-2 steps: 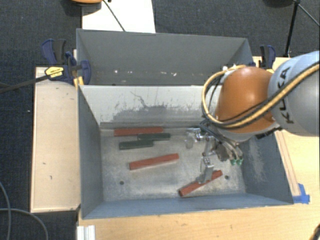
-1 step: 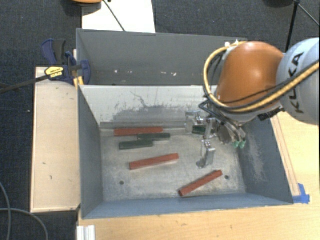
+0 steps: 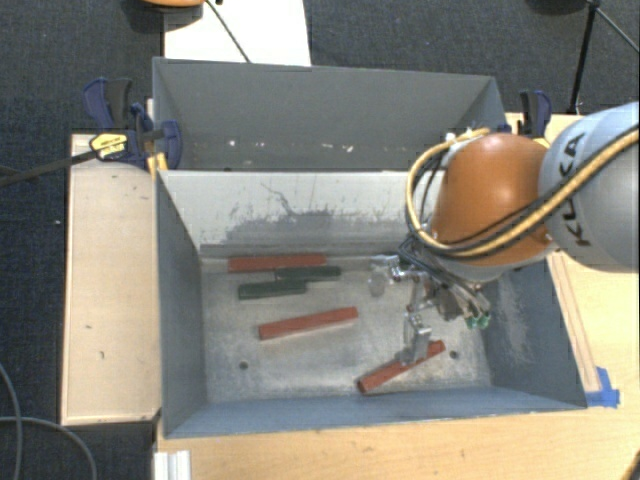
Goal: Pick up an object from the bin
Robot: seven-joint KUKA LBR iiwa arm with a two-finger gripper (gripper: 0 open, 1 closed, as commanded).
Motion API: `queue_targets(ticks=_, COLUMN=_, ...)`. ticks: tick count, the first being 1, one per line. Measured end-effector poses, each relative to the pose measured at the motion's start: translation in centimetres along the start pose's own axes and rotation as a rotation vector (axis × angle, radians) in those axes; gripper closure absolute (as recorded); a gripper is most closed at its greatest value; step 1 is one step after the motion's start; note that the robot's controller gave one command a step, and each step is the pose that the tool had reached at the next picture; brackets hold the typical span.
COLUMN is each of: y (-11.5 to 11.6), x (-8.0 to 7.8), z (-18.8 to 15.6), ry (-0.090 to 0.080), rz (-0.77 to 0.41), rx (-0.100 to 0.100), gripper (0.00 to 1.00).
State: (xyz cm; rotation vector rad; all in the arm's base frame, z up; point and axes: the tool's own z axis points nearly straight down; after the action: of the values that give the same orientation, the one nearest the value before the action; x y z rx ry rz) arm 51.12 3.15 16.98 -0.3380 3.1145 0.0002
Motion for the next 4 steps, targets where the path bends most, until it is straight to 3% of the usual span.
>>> queue_targets(ticks=1, y=-1.1, x=1.2, z=3.4, ry=0.009, rz=-0.267, rx=-0.003, gripper=0.00)
queue_targets(ticks=2, y=-5.3, x=2.2, z=5.8, ry=0.007, rz=-0.342, rx=-0.003, gripper=0.00)
queue_targets(ticks=3, y=-1.0, x=3.4, z=9.8, ry=-0.001, rz=-0.584, rx=-0.002, gripper=1.00)
queue_targets(ticks=4, y=-1.0, x=3.4, z=9.8, ry=-0.001, rz=-0.584, rx=-0.002, gripper=1.00)
